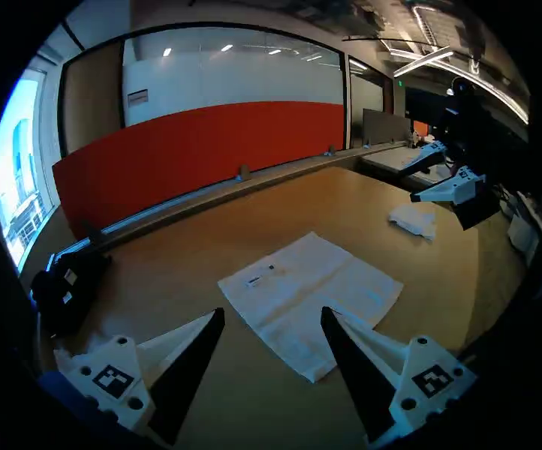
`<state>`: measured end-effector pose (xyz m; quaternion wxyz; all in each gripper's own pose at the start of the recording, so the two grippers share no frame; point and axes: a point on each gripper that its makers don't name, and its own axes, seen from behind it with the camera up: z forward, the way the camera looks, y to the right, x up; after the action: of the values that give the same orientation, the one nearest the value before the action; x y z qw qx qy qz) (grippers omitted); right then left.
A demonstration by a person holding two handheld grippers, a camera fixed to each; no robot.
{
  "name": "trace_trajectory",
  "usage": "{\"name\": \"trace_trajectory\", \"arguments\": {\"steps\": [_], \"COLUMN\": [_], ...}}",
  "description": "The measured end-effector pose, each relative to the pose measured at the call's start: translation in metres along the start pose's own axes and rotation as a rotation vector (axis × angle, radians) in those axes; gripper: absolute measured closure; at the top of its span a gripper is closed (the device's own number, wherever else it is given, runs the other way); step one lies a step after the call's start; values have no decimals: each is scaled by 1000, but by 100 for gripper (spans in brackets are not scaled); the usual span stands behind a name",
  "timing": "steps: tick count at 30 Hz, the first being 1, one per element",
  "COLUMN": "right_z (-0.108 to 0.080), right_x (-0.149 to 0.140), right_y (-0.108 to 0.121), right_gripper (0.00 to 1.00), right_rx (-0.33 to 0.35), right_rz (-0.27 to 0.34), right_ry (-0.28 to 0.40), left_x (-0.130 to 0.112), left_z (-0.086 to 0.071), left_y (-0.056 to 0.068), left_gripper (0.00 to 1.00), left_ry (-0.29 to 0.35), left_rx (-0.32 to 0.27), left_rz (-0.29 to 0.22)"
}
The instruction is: Fold towel
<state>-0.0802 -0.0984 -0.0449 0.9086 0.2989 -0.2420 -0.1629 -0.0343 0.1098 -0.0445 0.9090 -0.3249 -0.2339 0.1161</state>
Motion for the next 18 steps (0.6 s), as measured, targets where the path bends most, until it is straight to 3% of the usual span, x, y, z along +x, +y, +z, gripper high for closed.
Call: {"name": "trace_trajectory", "arguments": {"steps": [8,18], "right_z": [15,36], "right_x": [-27,-64], "right_y": [-18,-33], "right_gripper": [0,0], "right_rx": [47,86], "right_rz": [-33,-29], "right_ry": [-30,-61], "left_x": [-30,-69], "left_z": [19,45], "left_y": [18,29], "left_gripper": [5,5], "left_ry": [-40,-95], "left_rx": [-43,-75], "left_rz": [23,32]}}
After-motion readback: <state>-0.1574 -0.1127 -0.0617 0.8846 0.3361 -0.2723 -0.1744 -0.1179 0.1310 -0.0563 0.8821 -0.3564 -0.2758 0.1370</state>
